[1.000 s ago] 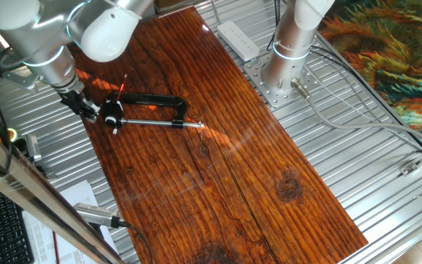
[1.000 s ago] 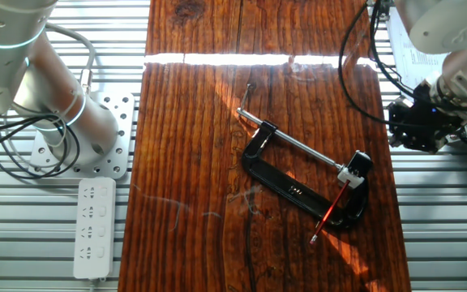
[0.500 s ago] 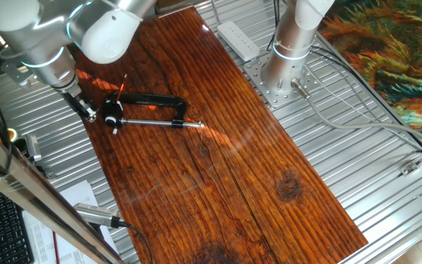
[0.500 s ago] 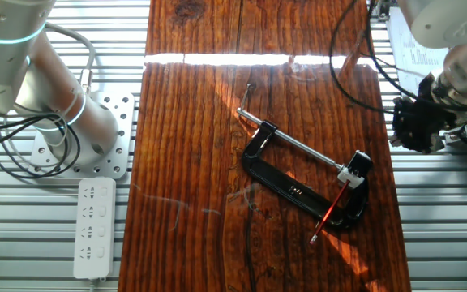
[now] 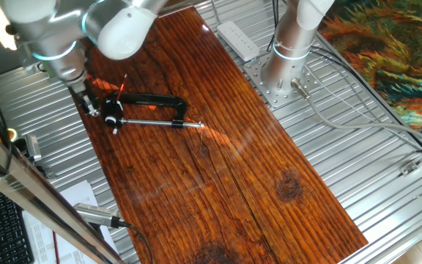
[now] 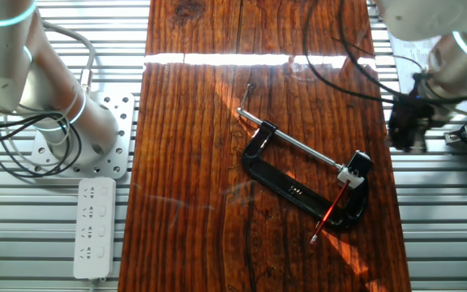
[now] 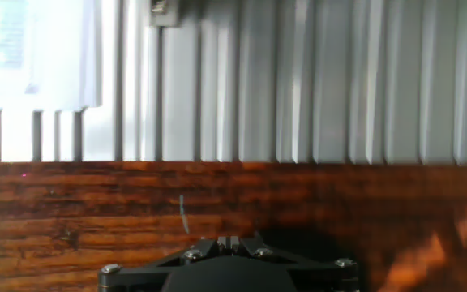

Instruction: Sharpen the pencil with a pencil sharpener

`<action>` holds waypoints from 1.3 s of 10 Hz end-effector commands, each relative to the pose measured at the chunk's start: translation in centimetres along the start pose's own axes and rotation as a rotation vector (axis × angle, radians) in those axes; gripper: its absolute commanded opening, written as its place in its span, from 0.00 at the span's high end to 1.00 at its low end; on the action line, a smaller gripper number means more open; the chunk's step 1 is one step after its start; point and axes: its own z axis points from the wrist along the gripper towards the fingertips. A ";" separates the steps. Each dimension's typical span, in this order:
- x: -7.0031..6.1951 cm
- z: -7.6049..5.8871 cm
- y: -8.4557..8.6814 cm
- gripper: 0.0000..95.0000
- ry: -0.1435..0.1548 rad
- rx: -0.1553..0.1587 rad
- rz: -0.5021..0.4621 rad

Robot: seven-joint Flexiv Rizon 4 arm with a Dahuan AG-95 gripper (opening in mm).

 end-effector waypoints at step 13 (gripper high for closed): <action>4.8 -0.5 -0.2 1.00 0.023 -0.068 -0.001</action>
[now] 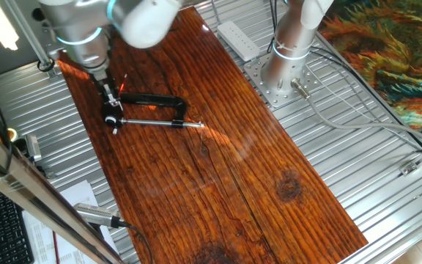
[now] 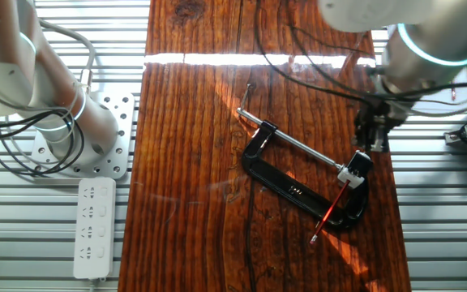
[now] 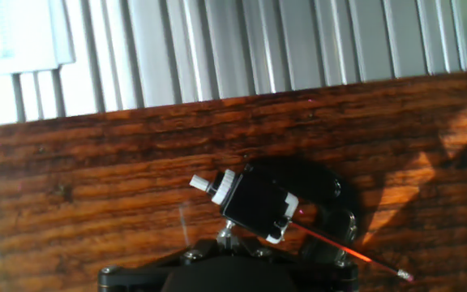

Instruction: Sharpen the pencil with a pencil sharpener

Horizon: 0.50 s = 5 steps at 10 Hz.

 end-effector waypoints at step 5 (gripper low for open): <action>-0.1 -0.2 0.1 1.00 -0.007 -0.036 0.010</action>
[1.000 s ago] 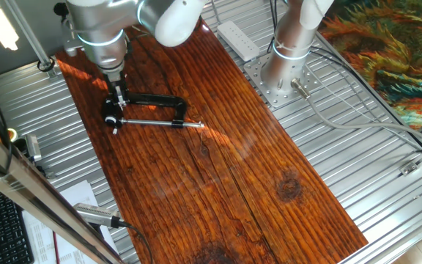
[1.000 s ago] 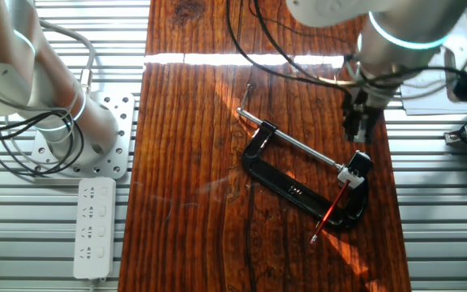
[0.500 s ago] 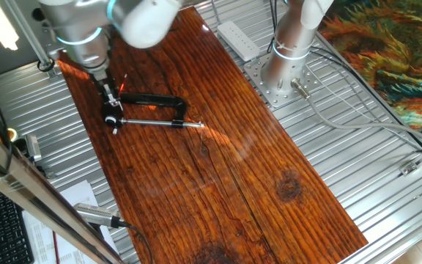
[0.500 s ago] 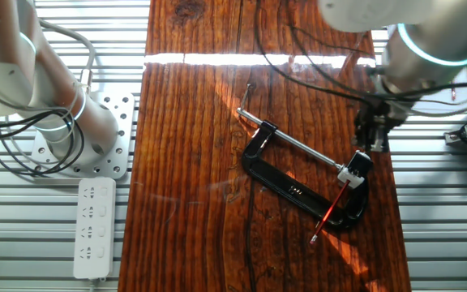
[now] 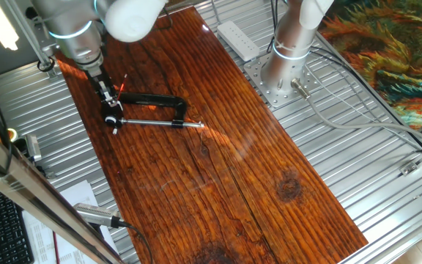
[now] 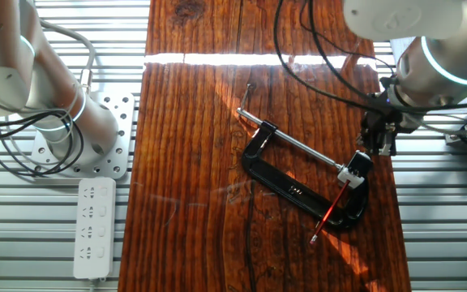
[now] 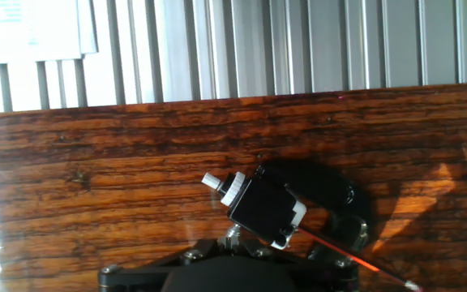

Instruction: Sharpen the pencil with a pencil sharpener

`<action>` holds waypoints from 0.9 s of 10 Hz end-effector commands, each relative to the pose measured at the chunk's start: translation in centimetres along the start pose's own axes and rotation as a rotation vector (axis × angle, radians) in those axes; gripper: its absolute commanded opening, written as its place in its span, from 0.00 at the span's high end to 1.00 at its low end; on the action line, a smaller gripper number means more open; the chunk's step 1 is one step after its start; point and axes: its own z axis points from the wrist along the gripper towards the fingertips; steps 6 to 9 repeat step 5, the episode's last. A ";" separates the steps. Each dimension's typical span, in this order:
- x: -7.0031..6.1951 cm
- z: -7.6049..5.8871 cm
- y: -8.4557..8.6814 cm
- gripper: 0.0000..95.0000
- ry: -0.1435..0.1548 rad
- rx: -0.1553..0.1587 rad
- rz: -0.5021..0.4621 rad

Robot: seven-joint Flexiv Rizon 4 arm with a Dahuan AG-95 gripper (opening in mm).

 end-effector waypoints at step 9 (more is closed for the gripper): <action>-0.2 0.0 0.0 1.00 -0.002 0.014 0.009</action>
